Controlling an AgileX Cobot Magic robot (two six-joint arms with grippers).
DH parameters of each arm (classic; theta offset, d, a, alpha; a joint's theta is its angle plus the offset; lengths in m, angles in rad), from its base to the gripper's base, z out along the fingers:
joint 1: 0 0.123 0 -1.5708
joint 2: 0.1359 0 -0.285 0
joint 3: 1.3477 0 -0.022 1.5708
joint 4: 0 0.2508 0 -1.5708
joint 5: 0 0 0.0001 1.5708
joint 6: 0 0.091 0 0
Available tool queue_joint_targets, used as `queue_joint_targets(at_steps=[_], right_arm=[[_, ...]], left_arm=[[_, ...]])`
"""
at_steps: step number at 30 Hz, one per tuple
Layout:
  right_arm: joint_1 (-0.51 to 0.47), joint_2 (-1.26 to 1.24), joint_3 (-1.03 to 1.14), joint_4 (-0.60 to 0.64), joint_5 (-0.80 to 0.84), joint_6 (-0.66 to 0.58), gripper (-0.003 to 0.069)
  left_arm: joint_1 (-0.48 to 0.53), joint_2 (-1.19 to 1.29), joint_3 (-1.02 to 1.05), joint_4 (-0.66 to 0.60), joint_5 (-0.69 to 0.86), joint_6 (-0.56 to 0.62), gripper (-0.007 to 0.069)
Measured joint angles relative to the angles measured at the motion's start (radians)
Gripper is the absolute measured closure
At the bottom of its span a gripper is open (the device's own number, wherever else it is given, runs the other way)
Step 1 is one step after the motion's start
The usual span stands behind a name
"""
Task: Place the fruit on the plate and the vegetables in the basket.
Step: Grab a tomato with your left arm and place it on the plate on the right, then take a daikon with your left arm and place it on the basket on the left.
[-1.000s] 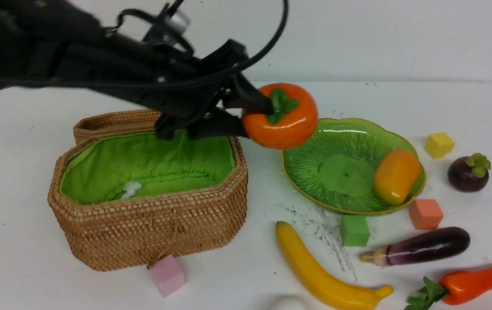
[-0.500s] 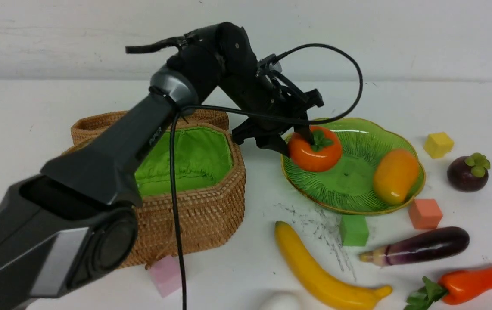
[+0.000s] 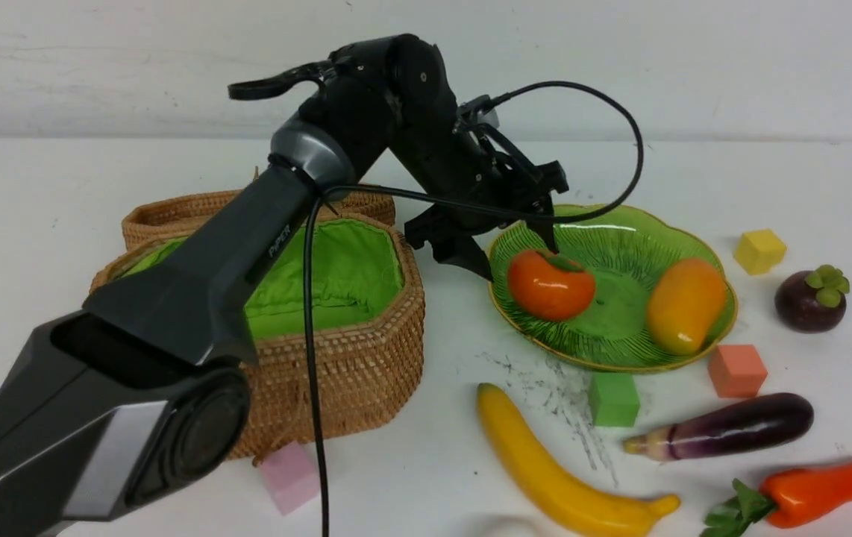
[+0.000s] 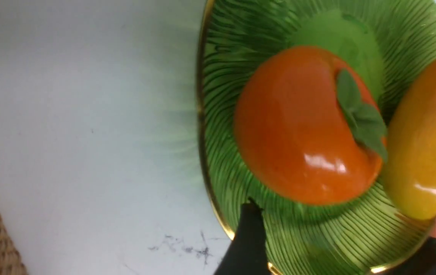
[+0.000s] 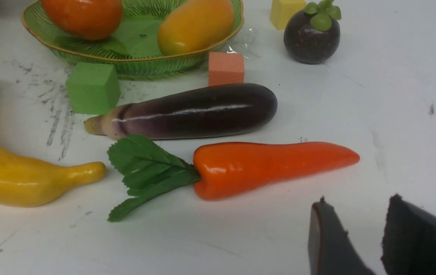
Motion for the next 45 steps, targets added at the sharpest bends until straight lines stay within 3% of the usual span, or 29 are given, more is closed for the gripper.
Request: queue_joint_targets(at_steps=[17,22,35,40,45], right_arm=[[0.0,0.0,0.0,0.0,0.0,0.0,0.0414],[0.0,0.0,0.0,0.0,0.0,0.0,0.0414],[0.0,0.0,0.0,0.0,-0.001,0.0,0.0414],[0.0,0.0,0.0,0.0,-0.001,0.0,0.0414],[0.0,0.0,0.0,0.0,-0.001,0.0,0.0414]], left_arm=[[0.0,-0.518,-0.004,-0.042,0.0,0.128,0.0064],[0.0,-0.652,0.107,-0.052,0.0,0.154,0.0064],[-0.01,-1.102,1.18,-0.019,0.0,0.36,0.0064],[-0.141,-1.086,1.403,0.085,-0.033,0.363,0.0064],[-0.296,-0.991,1.431,0.225,-0.146,0.3,0.0064]])
